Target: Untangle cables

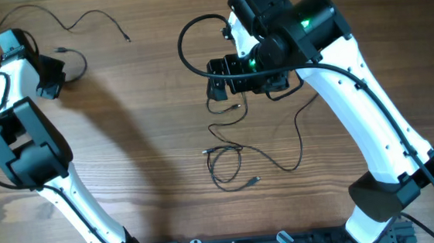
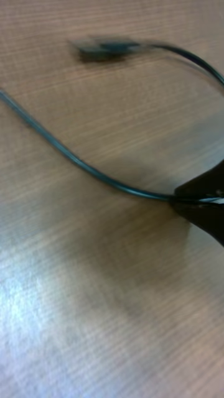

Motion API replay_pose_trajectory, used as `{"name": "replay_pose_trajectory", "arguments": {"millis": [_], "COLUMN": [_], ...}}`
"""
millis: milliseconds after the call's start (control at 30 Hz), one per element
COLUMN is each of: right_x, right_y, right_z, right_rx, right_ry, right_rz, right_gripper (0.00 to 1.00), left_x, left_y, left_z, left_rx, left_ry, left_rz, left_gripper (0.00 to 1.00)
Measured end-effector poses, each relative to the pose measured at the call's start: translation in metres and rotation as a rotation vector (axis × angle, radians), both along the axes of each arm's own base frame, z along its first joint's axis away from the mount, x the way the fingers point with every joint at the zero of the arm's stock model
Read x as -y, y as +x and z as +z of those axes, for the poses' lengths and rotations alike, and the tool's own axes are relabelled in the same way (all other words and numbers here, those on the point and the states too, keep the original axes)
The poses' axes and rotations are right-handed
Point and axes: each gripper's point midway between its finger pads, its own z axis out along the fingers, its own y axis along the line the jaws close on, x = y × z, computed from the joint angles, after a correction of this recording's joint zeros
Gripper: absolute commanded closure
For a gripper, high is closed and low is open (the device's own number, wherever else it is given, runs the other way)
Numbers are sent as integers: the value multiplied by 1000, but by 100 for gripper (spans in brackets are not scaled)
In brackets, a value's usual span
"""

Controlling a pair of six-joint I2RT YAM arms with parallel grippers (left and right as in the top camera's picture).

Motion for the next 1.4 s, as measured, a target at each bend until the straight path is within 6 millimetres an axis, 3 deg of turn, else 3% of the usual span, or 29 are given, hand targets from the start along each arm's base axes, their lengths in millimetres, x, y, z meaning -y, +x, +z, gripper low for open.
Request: {"name": "replay_pose_trajectory", "arguments": {"millis": [133,167,233,267,333,400,467,533,600,633,667,733,833,900,933,1033,1067,1133,1167,1267,1300,1333,1400], "right_x": [4,4,5,5,5,5,8,12,21,34,47,72,95,106,111,117,118,121,123,127,127,127,128], "right_y": [-5,-6,-7,-7,-7,-7,-5,-2,3,6,6,-7,-37,-52,-57,-60,-60,-61,-59,-57,-55,-56,-55], "right_z": [-2,-2,-3,-3,-3,-3,-4,-5,-2,9,23,63,107,125,130,136,135,129,119,86,76,70,65], "right_rx": [-21,-26,-29,-29,-28,-28,-17,-9,4,32,71,186,338,410,437,473,473,462,444,358,328,309,297], "right_ry": [-19,-21,-26,-26,-26,-26,-44,-61,-63,-51,-36,15,60,74,72,61,59,38,7,-67,-87,-99,-109], "right_rz": [0,0,-1,-1,-1,-1,-7,-18,-45,-81,-113,-155,-161,-170,-176,-175,-176,-181,-188,-188,-188,-186,-186], "right_gripper": [0,0,0,0,0,0,0,0,0,0,0,0,0,0,0,0,0,0,0,0,0,0,0], "left_x": [9,14,25,29,37,44,48,48,57,65,89,124,179,216,244,314,327,366,380,367,363,341,325], "left_y": [51,61,82,93,114,109,86,61,18,-1,-43,-81,-114,-123,-127,-150,-159,-197,-229,-276,-281,-283,-279], "left_z": [4,5,18,35,89,124,141,170,211,228,263,282,275,272,268,266,269,278,289,297,298,296,287], "left_rx": [188,224,294,340,433,438,380,353,301,282,236,168,32,-10,-30,-66,-70,-80,-76,-82,-76,-79,-105], "left_ry": [26,8,-56,-79,-116,-153,-195,-211,-238,-249,-280,-303,-331,-321,-316,-308,-307,-270,-196,-45,-31,29,50], "left_rz": [-66,-90,-152,-184,-239,-258,-242,-224,-202,-201,-206,-280,-483,-646,-752,-974,-1017,-1148,-1203,-1133,-1110,-990,-885], "left_gripper": [96,83,0,0,0,0,0,0,0,0,0,0,0,0,0,0,0,0,0,0,0,0,0]}}
